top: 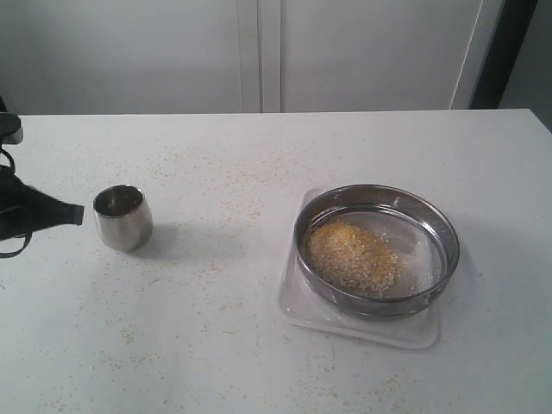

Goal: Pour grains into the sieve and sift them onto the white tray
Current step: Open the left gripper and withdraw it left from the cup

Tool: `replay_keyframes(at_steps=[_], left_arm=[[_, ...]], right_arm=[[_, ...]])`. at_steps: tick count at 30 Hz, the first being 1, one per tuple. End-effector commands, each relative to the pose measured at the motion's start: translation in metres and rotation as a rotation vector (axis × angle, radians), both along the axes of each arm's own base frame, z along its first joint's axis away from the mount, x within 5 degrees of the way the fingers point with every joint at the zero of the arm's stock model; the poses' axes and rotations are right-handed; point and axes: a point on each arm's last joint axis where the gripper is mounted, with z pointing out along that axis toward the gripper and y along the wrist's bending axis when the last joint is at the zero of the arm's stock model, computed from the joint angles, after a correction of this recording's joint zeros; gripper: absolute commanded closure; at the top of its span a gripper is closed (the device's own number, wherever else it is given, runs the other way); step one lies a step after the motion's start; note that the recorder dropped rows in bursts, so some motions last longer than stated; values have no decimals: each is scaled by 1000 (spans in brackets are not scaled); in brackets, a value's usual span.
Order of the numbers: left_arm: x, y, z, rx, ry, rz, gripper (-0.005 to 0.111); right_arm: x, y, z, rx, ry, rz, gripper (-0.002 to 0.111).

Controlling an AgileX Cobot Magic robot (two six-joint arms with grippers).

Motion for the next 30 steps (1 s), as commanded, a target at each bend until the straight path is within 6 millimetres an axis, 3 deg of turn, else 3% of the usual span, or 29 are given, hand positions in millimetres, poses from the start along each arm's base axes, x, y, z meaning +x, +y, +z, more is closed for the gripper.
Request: replay_keyframes(at_steps=[1,6,14,17,21,30], left_arm=[[-20,12,-7,59,203,103,107],[-34,7,-10,52,350,43,107],[-48,-33,-1,-258,409,-330,107],[-51,-37,2,-295,407,-369,107],[-47,-25,4,-316,394,-290,107],[-48,24,13,-361,370,-33,107]], right_arm=[[0,0,0,-3,-16,-8,108],[0,0,0,-3,-16,-8,108],[0,0,0,-3,-16,-8,108],[0,0,0,-3,-16,-8,108],[0,0,0,-3,-16,-8,108],[0,0,0,-3,-16,-8,108]])
